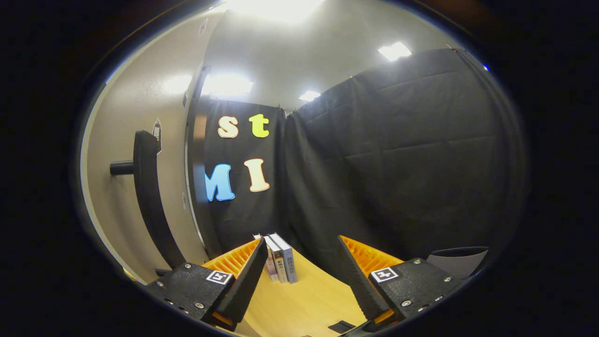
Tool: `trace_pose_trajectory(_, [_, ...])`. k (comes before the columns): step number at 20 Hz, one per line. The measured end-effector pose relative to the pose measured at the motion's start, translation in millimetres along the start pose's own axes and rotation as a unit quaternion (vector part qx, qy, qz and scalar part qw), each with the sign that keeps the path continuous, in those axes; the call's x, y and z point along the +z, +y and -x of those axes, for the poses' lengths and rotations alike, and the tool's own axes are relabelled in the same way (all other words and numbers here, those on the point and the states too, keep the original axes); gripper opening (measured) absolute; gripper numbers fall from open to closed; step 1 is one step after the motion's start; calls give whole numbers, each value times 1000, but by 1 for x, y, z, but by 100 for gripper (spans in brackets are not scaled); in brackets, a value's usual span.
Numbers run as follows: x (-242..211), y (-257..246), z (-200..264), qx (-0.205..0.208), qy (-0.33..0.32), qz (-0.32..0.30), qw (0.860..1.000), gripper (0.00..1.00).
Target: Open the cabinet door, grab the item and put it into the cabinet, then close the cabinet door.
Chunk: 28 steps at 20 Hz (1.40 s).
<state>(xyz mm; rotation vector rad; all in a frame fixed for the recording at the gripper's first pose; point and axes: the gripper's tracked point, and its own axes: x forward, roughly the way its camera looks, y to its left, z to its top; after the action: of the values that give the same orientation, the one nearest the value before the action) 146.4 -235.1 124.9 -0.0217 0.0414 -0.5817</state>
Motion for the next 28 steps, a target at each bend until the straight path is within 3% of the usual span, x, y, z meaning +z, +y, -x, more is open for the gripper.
trace_pose_trajectory(5, [5, 5, 9, 14, -6, -5, 1000, 91])
trace_pose_trajectory(7, [4, 23, 18, 43, 0, -21, 999, 91])
trace_pose_trajectory(10, [6, 18, 18, 34, -7, -4, 999, 87])
trace_pose_trajectory(22, [5, 108, 68, 132, -3, -8, 991, 87])
trace_pose_trajectory(28, [3, 143, 73, 162, 0, -12, 987, 87])
